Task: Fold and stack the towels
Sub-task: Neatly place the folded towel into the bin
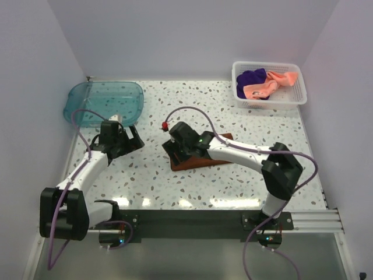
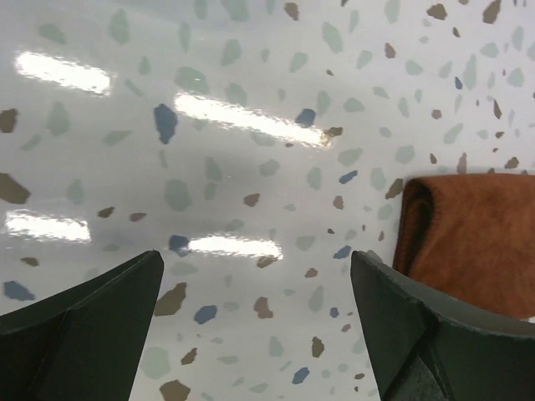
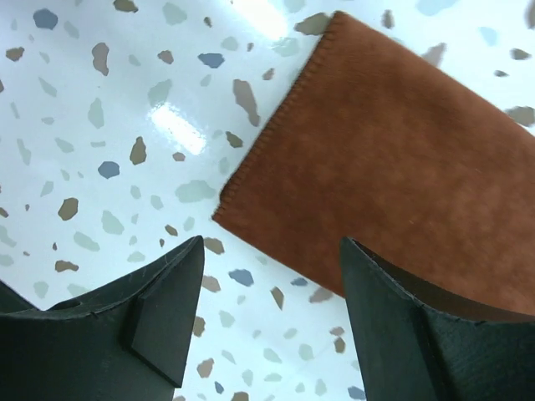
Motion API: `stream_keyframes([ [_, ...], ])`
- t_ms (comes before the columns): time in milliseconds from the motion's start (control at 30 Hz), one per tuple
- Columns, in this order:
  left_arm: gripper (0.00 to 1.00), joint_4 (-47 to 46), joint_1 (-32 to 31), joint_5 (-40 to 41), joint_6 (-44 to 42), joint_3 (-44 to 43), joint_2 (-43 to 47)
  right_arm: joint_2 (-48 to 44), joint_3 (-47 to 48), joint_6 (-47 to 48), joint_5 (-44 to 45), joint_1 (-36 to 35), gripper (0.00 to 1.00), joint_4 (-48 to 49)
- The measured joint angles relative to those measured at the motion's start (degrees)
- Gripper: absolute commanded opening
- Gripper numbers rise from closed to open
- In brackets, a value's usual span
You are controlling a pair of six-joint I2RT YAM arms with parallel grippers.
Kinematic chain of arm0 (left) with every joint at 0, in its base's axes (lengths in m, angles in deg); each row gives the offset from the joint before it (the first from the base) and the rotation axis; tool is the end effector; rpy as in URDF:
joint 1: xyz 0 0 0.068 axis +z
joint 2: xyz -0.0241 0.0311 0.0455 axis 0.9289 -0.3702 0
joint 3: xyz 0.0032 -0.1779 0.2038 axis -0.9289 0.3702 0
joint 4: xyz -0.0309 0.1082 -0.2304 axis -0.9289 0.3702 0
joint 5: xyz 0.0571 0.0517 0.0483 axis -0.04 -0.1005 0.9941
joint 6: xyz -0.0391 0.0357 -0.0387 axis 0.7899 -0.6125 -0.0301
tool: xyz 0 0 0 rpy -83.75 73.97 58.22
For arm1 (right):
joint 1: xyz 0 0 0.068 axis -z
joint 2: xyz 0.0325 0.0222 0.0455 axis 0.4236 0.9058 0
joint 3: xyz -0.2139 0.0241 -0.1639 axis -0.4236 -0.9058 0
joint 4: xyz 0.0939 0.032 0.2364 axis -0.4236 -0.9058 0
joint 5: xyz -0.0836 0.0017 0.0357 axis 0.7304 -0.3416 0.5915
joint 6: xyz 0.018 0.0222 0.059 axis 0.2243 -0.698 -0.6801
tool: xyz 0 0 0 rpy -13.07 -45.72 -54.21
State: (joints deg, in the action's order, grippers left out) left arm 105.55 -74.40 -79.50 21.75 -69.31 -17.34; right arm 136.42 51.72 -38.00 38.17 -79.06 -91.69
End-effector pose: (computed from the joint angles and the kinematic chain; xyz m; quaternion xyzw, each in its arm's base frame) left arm 0.2434 -0.0314 0.1930 -0.1886 0.9113 -0.1612 0.3285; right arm 0.2258 0.3022 0.2273 -0.3035 0.8887 0.1524 0.3081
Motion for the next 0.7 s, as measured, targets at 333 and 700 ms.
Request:
stream_keyframes([
  [333,1.0,2.71,3.02,3.15,-5.46,-0.15,3.74,16.63,14.75,0.87,2.99,-5.99,0.58,-10.34],
  [700,1.0,3.02,3.02,3.63,-6.08,-0.15,3.72,23.06,18.47,0.61,5.44,-7.08,0.52,-14.71],
])
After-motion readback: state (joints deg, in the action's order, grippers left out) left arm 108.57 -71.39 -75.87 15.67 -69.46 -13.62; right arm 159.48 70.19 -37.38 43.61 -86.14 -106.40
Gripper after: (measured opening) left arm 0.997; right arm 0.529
